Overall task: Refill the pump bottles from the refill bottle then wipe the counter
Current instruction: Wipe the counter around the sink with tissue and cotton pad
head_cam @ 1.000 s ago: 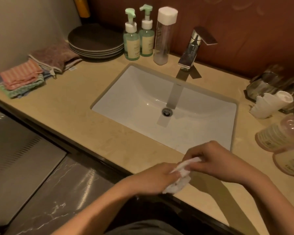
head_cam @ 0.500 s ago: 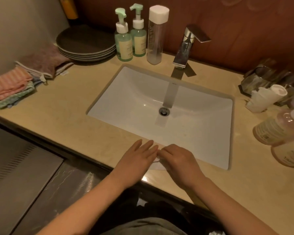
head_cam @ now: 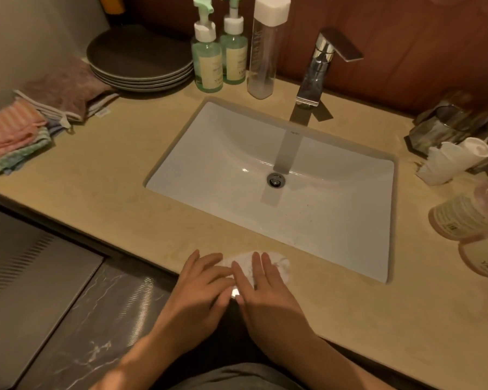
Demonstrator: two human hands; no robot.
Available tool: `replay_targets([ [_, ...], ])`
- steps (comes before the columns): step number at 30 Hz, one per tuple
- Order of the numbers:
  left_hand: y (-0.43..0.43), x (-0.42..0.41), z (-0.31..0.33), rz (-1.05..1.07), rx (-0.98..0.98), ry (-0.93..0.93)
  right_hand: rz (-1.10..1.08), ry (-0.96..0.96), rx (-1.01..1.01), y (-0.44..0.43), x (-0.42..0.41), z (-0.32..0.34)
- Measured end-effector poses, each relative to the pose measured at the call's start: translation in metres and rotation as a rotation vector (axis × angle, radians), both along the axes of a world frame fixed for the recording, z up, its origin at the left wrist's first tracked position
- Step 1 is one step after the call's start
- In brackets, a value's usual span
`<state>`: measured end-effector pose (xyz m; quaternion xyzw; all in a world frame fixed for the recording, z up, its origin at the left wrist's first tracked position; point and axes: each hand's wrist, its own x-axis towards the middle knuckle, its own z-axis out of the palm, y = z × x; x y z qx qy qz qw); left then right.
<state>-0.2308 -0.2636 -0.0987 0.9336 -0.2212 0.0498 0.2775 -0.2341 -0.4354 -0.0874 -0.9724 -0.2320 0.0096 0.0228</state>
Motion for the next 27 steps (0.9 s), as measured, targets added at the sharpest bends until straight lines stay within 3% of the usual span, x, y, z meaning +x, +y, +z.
replay_targets([
  [4, 0.019, 0.016, 0.010, 0.278, -0.162, 0.008, 0.043, 0.001, 0.009, 0.022, 0.017, -0.013],
  [8, 0.029, 0.035, 0.019, 0.359, -0.252, -0.037, 0.082, -0.006, 0.004, 0.029, 0.026, -0.009],
  [11, 0.022, 0.049, 0.024, 0.318, -0.282, -0.021, 0.085, 0.007, 0.024, 0.008, 0.015, -0.002],
  [19, -0.023, 0.065, 0.025, 0.101, -0.296, 0.061, -0.186, 0.085, 0.078, -0.050, -0.022, 0.020],
  [27, -0.059, 0.080, 0.033, -0.127, -0.291, 0.081, -0.422, 0.155, 0.080, 0.000, 0.022, 0.001],
])
